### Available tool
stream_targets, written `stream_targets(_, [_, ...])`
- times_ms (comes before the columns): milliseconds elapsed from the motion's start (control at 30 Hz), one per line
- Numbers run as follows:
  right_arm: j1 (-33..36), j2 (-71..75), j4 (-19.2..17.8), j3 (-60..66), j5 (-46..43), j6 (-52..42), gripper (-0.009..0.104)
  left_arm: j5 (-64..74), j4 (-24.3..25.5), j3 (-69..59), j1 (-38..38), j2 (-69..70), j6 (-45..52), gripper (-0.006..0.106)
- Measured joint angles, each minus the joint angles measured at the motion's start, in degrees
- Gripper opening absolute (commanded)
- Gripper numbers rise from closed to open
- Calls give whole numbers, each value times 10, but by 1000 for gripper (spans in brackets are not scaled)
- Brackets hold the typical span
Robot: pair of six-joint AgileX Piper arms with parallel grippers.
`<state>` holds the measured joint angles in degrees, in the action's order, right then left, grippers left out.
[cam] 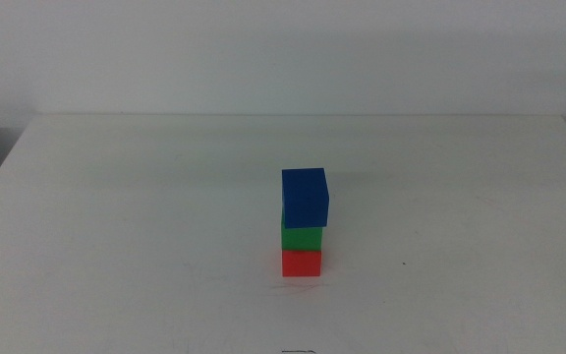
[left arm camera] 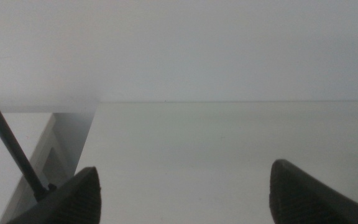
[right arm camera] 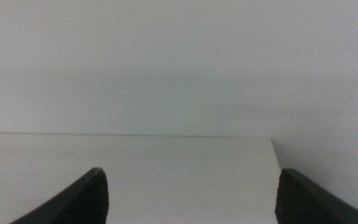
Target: Stack red cubes first, then green, then blue cubes in a specific spot.
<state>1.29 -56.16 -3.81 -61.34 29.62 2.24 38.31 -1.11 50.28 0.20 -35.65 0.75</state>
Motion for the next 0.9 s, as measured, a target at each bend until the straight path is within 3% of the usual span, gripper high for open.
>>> stream_targets(267, [0,93,-7,79,-42,0,91,-90,0,-43,0,28,0,91])
stream_targets(500, [0,241,-7,246,-53,0,91,-199,0,-162,0,111,0,91])
stream_targets(900, [0,513,-7,541,-50,0,91,-211,0,-375,0,322,0,91])
